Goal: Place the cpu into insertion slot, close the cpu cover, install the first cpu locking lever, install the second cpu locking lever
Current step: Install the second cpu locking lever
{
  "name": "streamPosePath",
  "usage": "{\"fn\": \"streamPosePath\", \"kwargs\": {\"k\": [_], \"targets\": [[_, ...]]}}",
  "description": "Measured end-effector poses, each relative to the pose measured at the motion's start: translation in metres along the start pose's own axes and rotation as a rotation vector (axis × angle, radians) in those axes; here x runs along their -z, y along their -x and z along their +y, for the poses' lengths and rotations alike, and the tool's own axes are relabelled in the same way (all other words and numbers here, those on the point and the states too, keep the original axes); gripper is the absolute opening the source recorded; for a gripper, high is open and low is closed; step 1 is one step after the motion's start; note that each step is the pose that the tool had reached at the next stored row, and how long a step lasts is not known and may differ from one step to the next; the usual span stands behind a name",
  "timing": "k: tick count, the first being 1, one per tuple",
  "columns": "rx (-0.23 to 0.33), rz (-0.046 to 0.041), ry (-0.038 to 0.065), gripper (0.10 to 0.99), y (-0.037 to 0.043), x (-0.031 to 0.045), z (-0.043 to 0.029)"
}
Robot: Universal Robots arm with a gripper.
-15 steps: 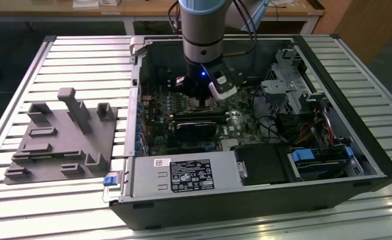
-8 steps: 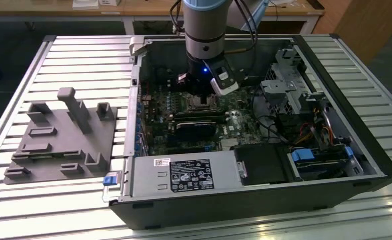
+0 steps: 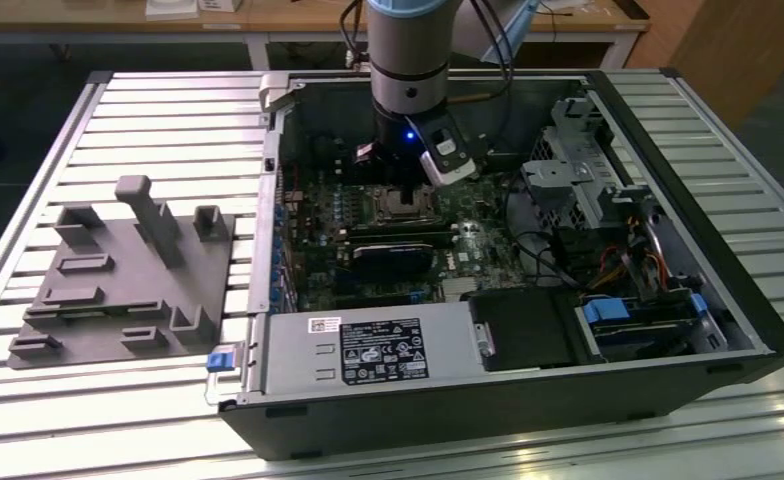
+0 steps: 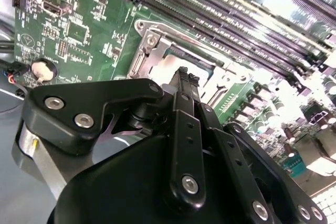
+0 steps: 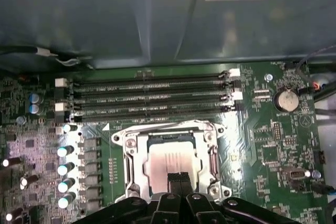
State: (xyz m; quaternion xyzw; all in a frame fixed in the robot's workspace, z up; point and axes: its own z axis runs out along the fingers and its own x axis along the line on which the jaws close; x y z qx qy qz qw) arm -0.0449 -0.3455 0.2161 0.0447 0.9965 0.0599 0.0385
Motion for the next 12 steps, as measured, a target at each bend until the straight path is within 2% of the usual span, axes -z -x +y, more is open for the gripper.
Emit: {"fn": "streamPosePath", "kwargs": {"k": [6, 12], "targets": [[0.003, 0.0004, 0.0, 0.106, -0.0006, -0.0009, 0.0064], [0.003, 0.0003, 0.0, 0.106, -0.0007, -0.001, 0.0069]]}}
